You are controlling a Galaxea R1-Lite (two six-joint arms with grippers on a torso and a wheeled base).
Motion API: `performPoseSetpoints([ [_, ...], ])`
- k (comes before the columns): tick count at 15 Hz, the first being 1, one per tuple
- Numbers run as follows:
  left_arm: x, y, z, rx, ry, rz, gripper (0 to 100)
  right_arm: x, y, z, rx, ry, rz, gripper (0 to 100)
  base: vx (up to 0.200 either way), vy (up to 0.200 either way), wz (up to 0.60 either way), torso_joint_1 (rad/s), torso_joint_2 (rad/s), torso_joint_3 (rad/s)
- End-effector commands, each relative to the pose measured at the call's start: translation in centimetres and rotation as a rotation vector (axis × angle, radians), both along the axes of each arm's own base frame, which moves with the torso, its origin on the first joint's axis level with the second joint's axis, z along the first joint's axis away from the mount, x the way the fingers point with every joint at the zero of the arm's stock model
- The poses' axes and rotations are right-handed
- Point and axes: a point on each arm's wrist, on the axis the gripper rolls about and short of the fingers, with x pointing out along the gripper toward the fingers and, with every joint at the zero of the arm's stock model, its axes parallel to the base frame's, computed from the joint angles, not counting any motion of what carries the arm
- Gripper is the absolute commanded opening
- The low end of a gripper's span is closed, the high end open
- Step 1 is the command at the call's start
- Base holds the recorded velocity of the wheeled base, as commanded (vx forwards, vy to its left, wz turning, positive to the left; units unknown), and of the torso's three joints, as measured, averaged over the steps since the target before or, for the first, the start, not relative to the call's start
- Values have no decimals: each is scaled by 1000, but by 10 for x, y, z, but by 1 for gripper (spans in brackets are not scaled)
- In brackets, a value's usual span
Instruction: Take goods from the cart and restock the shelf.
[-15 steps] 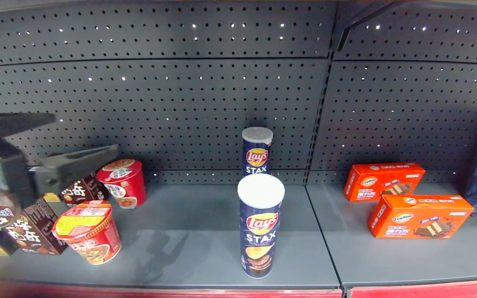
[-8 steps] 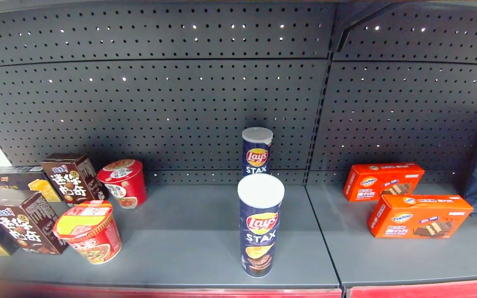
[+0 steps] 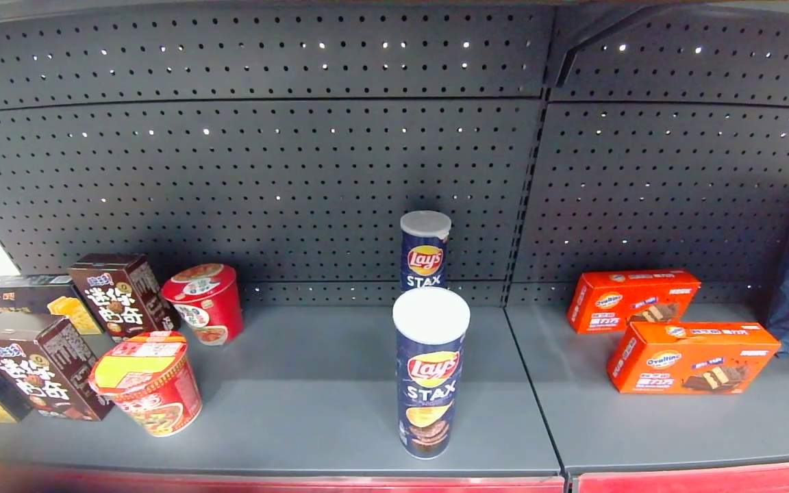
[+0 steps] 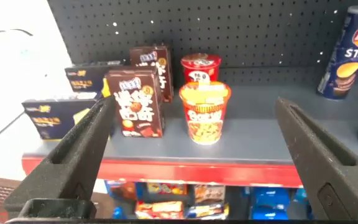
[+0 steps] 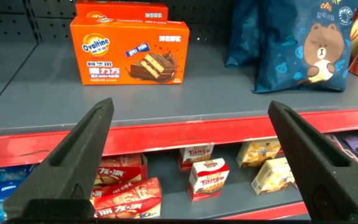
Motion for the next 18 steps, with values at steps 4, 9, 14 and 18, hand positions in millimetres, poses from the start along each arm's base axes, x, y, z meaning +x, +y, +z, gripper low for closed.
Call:
performPoseSetpoints([
  [4,34,-3,-65,13,-51,8,100,0,0,0,10,-1,8,100,0,0,0,0,0,0],
  [9,36,-3,-82,26,110,-5,100,0,1,0,4,0,30,100,0,0,0,0,0,0],
  [14,36,-4,-87,-52,152,-44,100,0,1,0,4,0,33,100,0,0,0,0,0,0],
  [18,36,-4,-87,-74,152,-47,100,0,1,0,8,-1,33,100,0,0,0,0,0,0],
])
